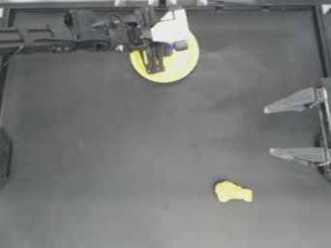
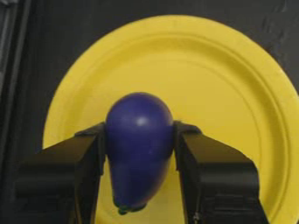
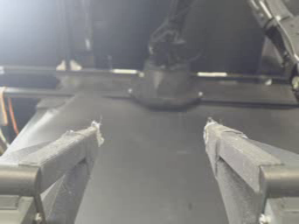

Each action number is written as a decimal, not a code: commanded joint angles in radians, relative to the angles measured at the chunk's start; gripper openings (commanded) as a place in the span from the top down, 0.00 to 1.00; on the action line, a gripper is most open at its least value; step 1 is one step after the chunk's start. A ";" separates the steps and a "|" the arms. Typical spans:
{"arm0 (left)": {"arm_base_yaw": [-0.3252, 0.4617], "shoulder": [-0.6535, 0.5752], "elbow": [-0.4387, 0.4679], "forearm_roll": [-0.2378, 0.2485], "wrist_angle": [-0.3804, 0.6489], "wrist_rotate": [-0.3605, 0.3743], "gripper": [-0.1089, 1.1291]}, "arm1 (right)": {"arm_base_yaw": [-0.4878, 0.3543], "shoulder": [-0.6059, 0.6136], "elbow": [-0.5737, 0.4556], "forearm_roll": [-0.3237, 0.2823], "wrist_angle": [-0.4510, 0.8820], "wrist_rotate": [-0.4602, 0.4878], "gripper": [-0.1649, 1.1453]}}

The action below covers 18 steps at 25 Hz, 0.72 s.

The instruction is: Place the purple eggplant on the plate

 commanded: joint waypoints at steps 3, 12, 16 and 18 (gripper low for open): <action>0.000 -0.026 -0.029 0.002 0.031 0.020 0.60 | 0.000 0.008 -0.011 0.003 -0.008 -0.003 0.11; -0.009 0.000 -0.071 -0.002 0.052 0.051 0.50 | 0.000 0.003 -0.009 0.003 -0.008 -0.003 0.11; -0.011 0.026 -0.103 -0.008 0.106 0.052 0.36 | -0.006 -0.008 -0.008 0.002 -0.006 -0.003 0.11; -0.011 0.032 -0.115 -0.011 0.127 0.052 0.30 | -0.009 -0.012 -0.005 0.002 -0.006 -0.003 0.11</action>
